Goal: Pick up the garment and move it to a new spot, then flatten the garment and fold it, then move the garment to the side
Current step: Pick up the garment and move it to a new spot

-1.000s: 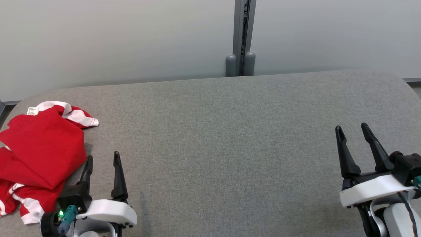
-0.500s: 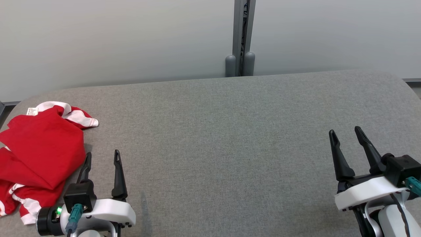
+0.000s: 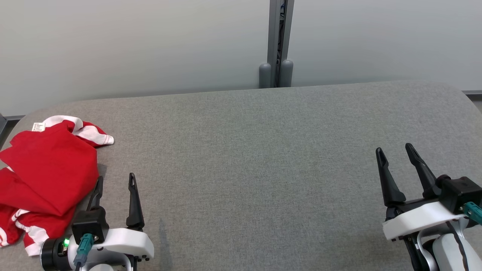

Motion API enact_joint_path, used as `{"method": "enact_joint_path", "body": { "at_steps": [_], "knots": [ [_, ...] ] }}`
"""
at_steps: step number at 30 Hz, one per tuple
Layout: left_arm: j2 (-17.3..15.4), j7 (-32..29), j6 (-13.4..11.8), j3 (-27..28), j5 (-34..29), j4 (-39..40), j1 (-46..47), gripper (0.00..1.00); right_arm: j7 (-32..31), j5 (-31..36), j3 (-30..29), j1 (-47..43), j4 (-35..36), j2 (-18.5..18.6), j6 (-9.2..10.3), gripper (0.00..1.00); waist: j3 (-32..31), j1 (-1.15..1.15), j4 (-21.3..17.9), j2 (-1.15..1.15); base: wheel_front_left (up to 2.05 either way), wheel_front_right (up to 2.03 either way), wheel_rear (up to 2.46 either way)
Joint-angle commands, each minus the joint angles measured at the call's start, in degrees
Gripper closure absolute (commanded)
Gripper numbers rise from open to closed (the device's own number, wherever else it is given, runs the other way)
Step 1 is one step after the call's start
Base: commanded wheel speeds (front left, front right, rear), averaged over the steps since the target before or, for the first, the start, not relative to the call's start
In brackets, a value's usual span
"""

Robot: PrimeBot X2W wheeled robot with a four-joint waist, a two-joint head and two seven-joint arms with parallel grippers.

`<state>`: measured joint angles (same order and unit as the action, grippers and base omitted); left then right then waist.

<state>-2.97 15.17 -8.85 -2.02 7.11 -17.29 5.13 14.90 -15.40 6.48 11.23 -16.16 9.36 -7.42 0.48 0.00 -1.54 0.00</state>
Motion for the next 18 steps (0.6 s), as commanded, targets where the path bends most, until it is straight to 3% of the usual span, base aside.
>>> {"method": "enact_joint_path", "body": {
  "at_steps": [1, 18],
  "knots": [
    [-0.2, 0.2, 0.1, 0.2, 0.1, -0.1, 0.5, 0.00, 0.2, 0.2, 0.1, -0.2, -0.2, 0.4, -0.13, 0.00, 0.0, 0.00, 0.0, 0.00, 0.00, 0.00, 0.00],
    [-0.1, 0.2, -0.1, 0.1, 0.5, -0.8, 0.5, 0.00, 0.2, -0.6, 0.5, -0.4, -0.3, 0.5, -0.13, 0.00, -0.4, 0.00, 0.2, 0.00, 0.00, 0.00, 0.00]
  ]
}}
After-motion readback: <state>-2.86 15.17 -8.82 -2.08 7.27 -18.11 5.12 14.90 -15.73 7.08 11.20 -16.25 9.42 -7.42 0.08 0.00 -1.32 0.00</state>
